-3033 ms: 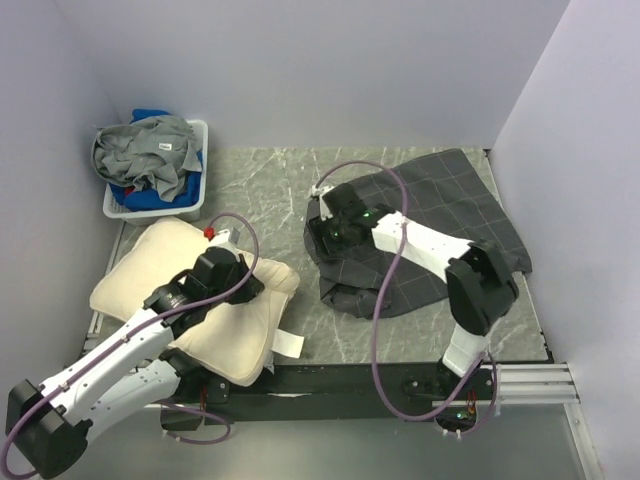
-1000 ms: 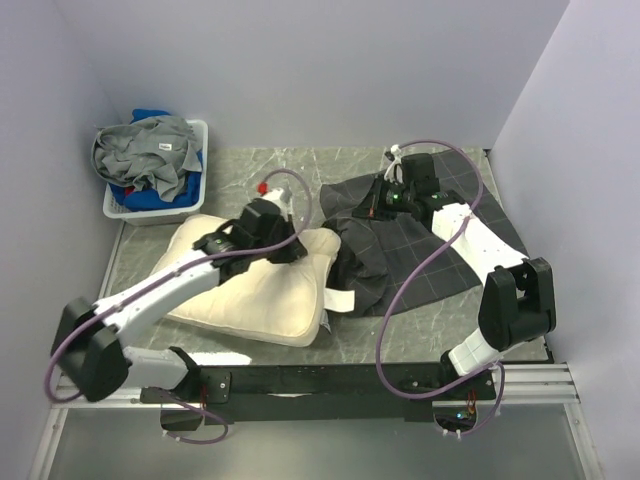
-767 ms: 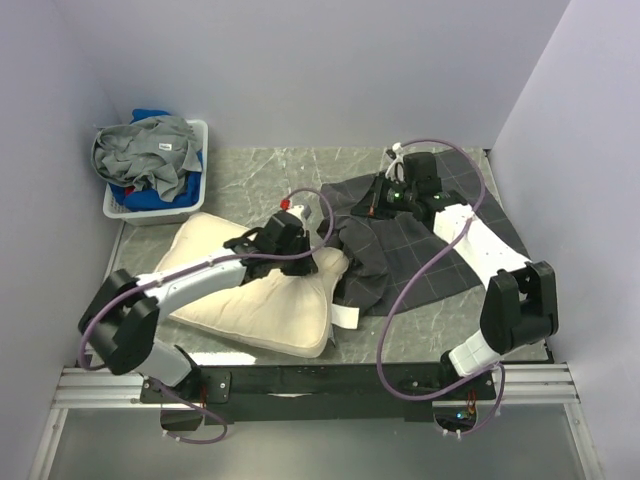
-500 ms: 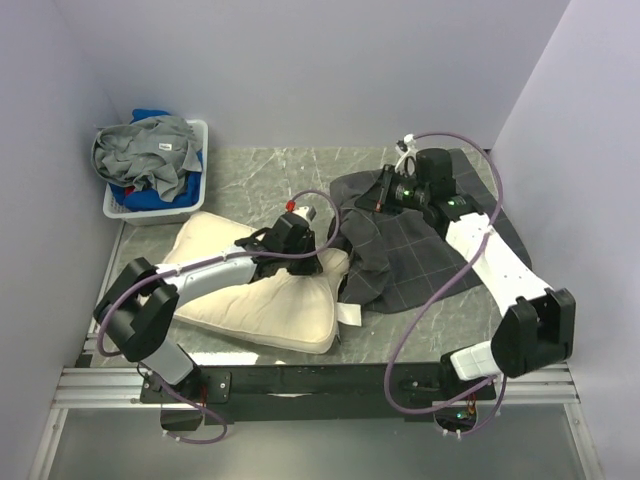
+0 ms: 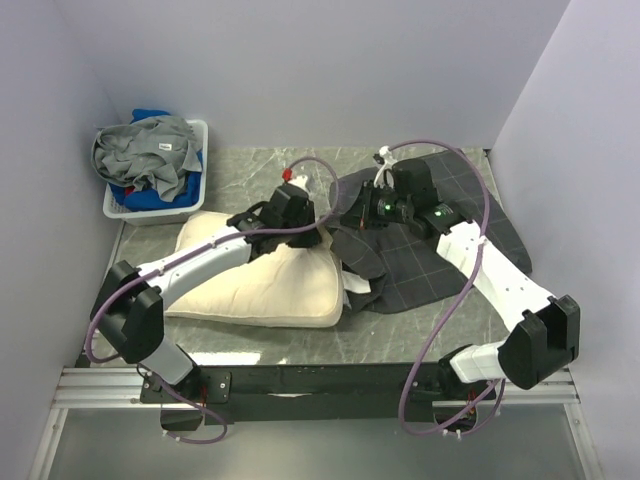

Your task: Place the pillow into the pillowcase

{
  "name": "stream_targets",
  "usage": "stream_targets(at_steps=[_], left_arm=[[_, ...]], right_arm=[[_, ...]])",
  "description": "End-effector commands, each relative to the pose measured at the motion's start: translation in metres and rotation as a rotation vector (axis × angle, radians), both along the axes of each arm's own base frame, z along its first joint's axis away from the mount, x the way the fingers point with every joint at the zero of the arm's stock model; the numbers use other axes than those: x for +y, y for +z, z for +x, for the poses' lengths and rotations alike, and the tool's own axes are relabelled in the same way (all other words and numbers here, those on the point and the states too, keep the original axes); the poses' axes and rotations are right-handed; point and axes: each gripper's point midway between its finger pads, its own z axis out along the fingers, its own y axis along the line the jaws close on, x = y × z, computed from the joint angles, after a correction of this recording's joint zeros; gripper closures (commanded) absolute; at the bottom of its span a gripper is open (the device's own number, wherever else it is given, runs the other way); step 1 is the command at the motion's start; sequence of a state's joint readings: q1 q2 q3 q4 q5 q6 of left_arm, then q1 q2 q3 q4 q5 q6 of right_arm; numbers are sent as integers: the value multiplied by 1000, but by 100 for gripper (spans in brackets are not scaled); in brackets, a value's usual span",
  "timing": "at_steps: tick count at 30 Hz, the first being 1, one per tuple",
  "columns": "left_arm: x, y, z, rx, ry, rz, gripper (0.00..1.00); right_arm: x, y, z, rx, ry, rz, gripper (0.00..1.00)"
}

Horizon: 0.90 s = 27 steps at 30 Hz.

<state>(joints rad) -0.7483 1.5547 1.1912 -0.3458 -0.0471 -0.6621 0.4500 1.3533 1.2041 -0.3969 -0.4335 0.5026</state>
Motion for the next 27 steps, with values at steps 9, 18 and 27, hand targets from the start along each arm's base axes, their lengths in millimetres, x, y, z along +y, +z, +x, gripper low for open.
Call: stream_targets(at_steps=[9, 18, 27], left_arm=[[22, -8, 92, -76, 152, -9, 99], [11, -38, 99, -29, 145, -24, 99], [11, -37, 96, -24, 143, -32, 99]], right_arm=[[8, -20, 2, 6, -26, -115, 62], [-74, -71, -1, -64, -432, -94, 0], [-105, -145, -35, 52, -631, -11, 9]])
